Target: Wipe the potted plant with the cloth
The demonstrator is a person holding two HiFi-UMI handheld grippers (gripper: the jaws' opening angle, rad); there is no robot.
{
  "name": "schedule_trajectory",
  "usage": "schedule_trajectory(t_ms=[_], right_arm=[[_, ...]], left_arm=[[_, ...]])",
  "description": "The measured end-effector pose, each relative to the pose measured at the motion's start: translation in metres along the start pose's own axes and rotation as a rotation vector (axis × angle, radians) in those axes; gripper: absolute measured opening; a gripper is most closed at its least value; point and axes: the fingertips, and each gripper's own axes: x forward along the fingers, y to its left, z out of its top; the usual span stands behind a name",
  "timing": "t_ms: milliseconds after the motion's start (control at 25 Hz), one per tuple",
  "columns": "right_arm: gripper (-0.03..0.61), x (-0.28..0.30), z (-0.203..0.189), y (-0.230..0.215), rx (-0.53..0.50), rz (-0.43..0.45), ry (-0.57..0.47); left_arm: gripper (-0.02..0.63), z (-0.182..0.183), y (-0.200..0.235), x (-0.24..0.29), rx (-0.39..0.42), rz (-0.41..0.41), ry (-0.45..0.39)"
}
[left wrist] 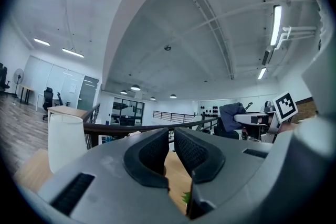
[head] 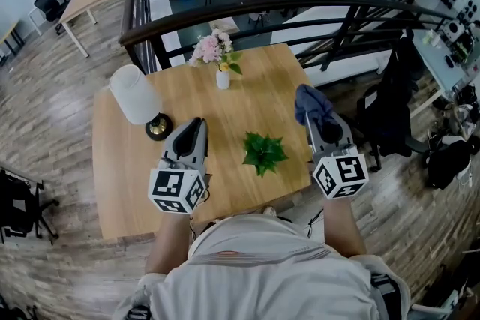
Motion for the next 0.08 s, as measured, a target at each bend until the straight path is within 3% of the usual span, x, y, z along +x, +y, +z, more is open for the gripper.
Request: schedule_trajectory(t_ms=[80], right_arm=[[0.147,0.0010,0.0006,0.0001,-0.004,0.002,0.001]], left_arm=[[0.039,0.0021,-0.0010,0.0010,0.002,-0.002,-0.004]])
